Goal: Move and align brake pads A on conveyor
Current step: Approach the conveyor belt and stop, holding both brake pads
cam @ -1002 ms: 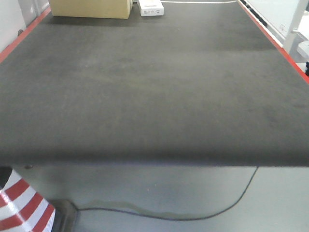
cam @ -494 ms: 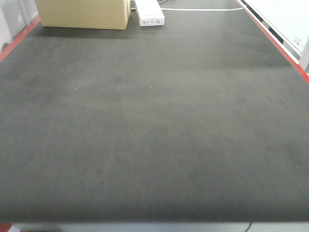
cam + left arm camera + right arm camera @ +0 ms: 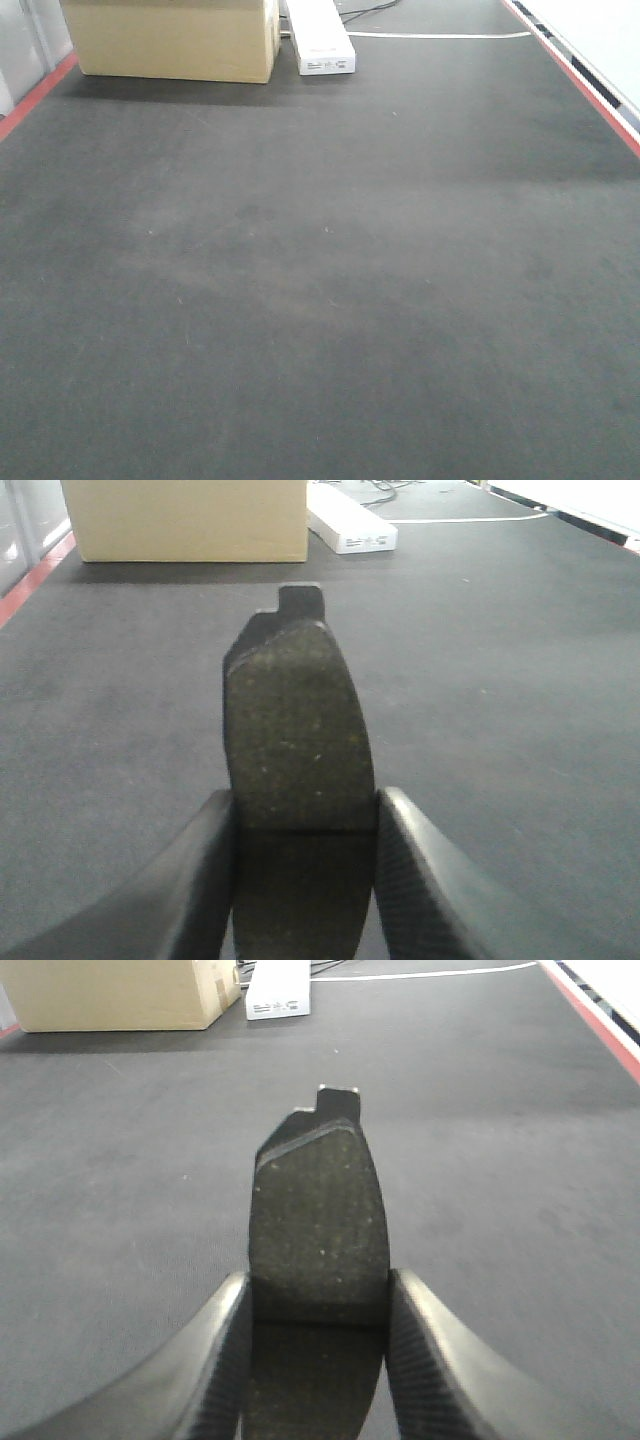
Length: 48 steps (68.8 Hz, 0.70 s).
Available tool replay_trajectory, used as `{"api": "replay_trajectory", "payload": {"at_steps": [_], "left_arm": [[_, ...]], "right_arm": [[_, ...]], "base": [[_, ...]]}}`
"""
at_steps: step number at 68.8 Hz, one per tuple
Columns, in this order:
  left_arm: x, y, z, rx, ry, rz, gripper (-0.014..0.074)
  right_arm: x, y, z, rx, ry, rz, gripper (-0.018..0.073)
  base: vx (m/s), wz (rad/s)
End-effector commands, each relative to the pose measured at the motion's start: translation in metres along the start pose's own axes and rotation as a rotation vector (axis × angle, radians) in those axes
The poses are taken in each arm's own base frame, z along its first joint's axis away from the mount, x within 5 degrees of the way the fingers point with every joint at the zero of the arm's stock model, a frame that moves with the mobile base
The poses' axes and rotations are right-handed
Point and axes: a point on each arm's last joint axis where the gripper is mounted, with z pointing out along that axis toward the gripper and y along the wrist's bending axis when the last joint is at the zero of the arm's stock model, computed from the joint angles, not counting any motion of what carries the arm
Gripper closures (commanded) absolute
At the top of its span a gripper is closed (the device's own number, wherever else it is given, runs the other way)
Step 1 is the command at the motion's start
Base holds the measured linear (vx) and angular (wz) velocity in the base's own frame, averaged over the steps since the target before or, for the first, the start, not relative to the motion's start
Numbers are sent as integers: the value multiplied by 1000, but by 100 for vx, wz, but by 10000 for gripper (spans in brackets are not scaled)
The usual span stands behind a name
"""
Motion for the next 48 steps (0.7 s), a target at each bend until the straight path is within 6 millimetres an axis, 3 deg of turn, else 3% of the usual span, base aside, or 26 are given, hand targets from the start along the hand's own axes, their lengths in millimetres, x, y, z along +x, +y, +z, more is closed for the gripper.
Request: {"api": "replay_trajectory", "payload": {"at_steps": [1, 48], "left_arm": [[-18, 0, -2, 1, -123, -16, 603], [-18, 0, -2, 1, -123, -16, 603]], "right_arm": [[-18, 1, -4, -7, -122, -12, 566], [-18, 1, -4, -7, -121, -12, 566]], "base": [[20, 10], [8, 1]]}}
